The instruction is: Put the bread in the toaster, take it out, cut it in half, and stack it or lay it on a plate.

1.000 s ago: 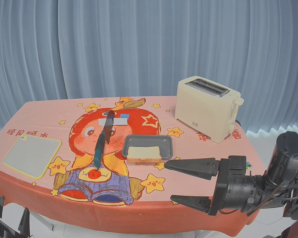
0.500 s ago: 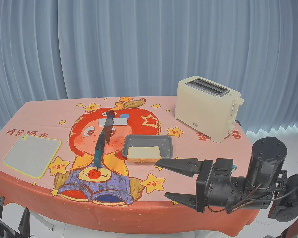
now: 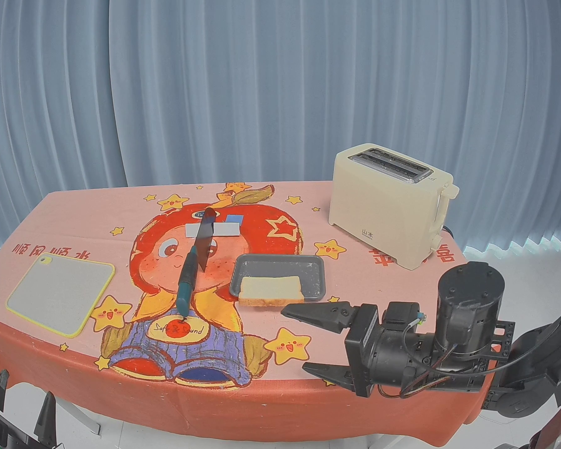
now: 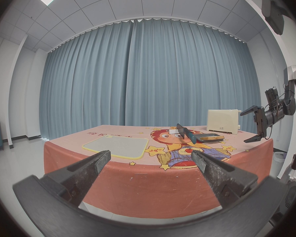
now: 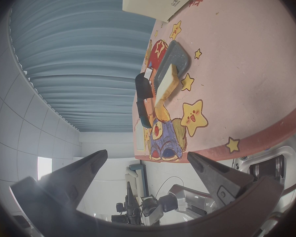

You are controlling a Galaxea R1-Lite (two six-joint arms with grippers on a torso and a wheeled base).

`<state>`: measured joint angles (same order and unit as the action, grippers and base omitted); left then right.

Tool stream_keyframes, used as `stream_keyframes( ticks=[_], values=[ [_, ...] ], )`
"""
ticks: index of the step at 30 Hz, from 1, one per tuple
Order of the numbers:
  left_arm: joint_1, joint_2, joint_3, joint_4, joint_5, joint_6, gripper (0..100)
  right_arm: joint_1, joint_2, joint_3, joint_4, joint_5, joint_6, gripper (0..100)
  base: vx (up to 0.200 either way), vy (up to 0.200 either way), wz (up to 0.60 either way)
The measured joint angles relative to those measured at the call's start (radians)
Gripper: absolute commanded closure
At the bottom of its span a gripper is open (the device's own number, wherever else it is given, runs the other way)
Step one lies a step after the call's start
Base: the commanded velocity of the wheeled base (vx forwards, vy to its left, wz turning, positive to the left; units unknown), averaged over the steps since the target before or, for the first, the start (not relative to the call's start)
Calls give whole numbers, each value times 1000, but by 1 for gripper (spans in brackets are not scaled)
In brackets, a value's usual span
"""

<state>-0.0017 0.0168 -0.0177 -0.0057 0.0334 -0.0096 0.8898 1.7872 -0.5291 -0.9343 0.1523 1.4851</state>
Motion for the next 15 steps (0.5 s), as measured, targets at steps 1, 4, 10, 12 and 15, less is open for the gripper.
stream_keyframes(
  ticks=[1, 4, 10, 12, 15],
  values=[
    [1, 0, 0, 0, 0, 0, 0, 0, 5, -2, 0, 0, 1, 0, 0, 0, 0],
    [1, 0, 0, 0, 0, 0, 0, 0, 16, -6, 0, 0, 1, 0, 0, 0, 0],
    [0, 0, 0, 0, 0, 0, 0, -3, 27, -7, -1, 0, 3, 0, 0, 0, 0],
    [0, 0, 0, 0, 0, 0, 0, -9, 29, -8, 0, 2, 3, 0, 0, 0, 0],
    [0, 0, 0, 0, 0, 0, 0, -14, 31, -9, 0, 2, 4, 0, 0, 0, 0]
  ],
)
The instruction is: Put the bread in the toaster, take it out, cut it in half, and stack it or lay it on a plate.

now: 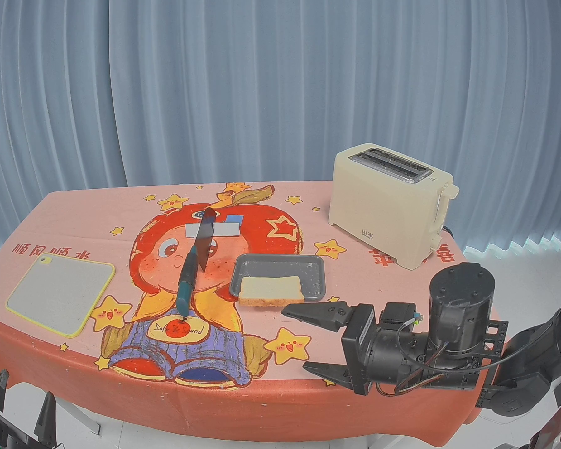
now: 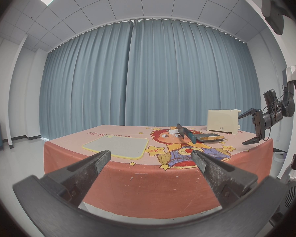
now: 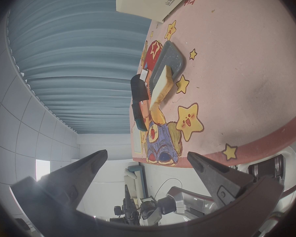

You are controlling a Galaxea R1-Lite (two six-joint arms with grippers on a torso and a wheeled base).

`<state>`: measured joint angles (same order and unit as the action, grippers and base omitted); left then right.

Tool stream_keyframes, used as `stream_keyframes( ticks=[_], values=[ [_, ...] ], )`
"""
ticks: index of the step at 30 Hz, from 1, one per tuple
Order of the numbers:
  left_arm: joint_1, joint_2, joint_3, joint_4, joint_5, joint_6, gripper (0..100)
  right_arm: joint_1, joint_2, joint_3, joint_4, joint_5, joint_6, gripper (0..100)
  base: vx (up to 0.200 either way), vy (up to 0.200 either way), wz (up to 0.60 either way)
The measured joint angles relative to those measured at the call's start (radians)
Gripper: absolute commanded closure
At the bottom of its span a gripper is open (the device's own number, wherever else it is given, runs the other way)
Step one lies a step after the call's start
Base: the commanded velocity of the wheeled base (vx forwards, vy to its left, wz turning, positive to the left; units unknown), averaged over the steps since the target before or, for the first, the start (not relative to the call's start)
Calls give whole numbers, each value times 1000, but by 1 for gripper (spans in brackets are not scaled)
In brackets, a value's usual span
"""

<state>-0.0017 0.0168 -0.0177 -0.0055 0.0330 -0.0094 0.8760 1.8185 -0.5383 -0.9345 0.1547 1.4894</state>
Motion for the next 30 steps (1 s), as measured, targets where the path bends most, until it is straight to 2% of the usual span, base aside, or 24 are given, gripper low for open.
stream_keyframes(
  ticks=[12, 23, 30],
  values=[
    [1, 0, 0, 0, 0, 0, 0, -38, 27, -42, 0, 6, 6, 0, 0, 0, 0],
    [0, 0, 0, 0, 0, 0, 0, -83, 113, -173, 6, 15, 71, 0, 0, 0, 0],
    [0, 0, 0, 0, 0, 0, 0, -97, 163, -208, 4, 19, 79, 0, 0, 0, 0]
  ],
)
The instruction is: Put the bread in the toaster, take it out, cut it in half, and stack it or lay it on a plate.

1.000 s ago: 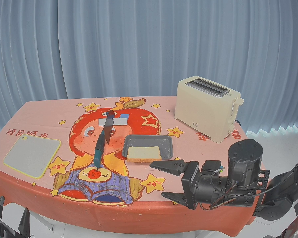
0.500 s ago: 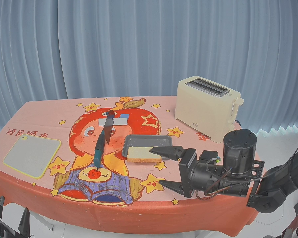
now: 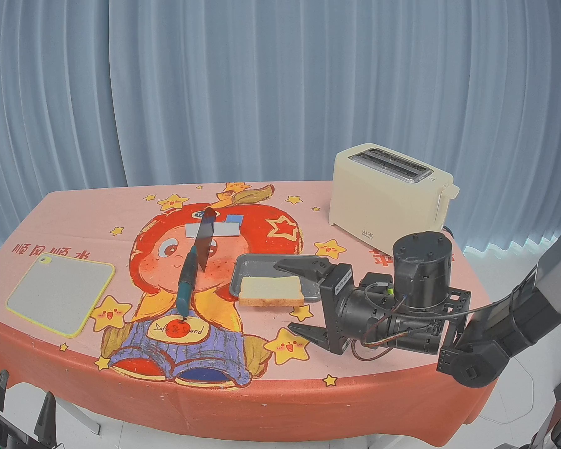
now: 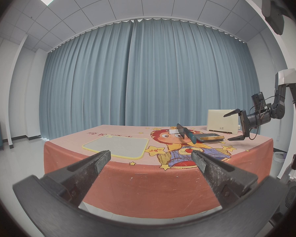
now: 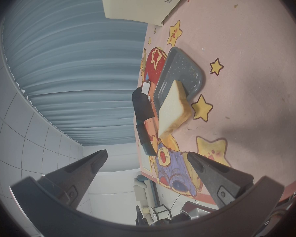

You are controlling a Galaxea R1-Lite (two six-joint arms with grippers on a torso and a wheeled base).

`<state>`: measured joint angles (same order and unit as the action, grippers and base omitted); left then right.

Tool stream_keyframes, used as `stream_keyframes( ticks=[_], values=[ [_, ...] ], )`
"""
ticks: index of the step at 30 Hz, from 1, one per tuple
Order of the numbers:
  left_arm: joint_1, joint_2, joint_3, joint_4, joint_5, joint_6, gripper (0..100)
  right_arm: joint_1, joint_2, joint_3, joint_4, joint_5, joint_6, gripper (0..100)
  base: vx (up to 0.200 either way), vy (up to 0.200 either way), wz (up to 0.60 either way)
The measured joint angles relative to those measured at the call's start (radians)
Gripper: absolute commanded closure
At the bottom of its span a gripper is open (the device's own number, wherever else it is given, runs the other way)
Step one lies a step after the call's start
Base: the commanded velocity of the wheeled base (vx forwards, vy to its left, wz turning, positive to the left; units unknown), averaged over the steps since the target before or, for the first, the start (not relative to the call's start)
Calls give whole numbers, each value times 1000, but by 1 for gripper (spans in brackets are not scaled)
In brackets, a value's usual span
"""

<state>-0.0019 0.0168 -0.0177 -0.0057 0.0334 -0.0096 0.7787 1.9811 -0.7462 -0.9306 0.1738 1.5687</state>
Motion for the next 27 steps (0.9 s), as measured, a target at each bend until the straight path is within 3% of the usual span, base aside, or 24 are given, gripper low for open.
stream_keyframes(
  ticks=[27],
  values=[
    [1, 0, 0, 0, 0, 0, 0, -75, 124, -98, 0, 9, 1, 0, 0, 0, 0]
  ],
)
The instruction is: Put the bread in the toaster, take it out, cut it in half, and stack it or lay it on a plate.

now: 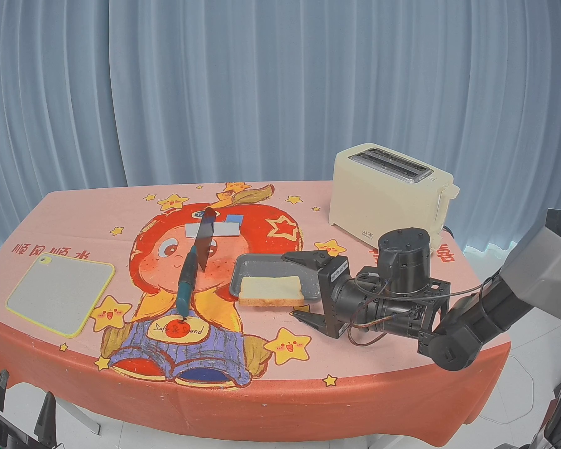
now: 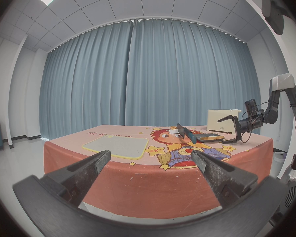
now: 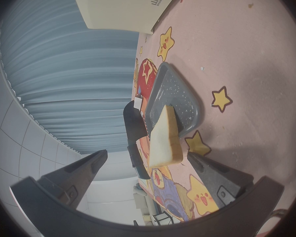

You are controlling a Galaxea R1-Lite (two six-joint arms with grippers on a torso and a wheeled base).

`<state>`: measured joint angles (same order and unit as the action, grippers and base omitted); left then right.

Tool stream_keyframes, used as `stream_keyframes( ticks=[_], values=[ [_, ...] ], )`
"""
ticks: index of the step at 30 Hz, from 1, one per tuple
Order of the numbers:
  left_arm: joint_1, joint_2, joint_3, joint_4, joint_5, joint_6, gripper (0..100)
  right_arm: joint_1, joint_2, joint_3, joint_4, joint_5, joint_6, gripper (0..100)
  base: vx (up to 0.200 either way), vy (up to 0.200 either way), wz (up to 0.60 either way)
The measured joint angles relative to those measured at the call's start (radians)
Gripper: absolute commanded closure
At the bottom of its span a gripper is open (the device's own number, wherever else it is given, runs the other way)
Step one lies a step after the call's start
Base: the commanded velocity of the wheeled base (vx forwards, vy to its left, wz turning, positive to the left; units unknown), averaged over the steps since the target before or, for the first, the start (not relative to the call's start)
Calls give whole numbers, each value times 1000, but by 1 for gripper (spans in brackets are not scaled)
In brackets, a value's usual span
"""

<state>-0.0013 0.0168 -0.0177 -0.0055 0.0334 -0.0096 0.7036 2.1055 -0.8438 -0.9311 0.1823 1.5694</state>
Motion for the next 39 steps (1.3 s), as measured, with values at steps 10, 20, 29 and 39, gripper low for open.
stream_keyframes(
  ticks=[10, 20, 29, 39],
  values=[
    [0, 0, 0, 0, 0, 0, 0, -3, 15, -12, -1, 0, 0, 100, 0, 0, 0],
    [0, 0, 0, 0, 0, 0, 0, 5, 24, -12, 13, -1, -4, 100, 0, 0, 0],
    [0, 0, 0, 0, 0, 0, 0, 11, 22, -9, 13, -2, -7, 100, 0, 0, 0],
    [0, 0, 0, 0, 0, 0, 0, 7, -20, -10, 13, -3, -12, 100, 0, 0, 0]
  ],
)
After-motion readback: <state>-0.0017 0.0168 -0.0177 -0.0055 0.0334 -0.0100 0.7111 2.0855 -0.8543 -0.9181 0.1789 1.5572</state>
